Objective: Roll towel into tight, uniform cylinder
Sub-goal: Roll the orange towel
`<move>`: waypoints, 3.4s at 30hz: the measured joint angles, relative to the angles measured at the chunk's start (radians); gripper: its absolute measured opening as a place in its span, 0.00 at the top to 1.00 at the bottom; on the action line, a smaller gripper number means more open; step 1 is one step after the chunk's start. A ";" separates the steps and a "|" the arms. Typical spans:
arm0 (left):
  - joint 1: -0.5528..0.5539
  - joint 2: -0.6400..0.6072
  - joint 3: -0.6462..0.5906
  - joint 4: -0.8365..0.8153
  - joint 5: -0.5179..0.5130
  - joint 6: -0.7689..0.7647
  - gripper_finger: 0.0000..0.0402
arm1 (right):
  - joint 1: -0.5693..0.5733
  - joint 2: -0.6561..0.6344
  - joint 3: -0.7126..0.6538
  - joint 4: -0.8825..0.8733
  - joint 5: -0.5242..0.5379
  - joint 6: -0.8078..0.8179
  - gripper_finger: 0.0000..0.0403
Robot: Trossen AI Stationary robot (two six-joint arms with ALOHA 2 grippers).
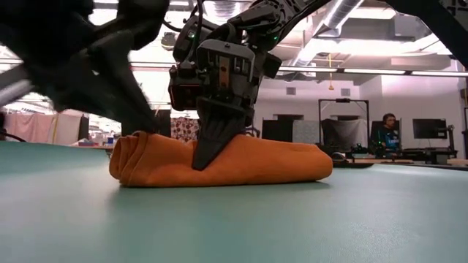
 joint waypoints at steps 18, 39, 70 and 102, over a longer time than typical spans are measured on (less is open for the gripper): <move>0.094 0.000 -0.028 -0.161 -0.013 -0.171 1.00 | 0.000 0.000 0.000 0.003 0.005 0.002 0.95; 0.096 -0.001 -0.039 -0.142 0.050 -0.309 1.00 | 0.003 -0.006 0.012 -0.002 0.090 0.008 0.56; 0.090 -0.002 -0.120 -0.237 0.073 -0.207 1.00 | 0.065 -0.502 -0.577 0.493 0.452 -0.209 0.70; 0.063 -0.099 -0.114 -0.261 -0.091 -0.267 1.00 | 0.251 -0.412 -0.885 0.756 0.886 0.079 0.71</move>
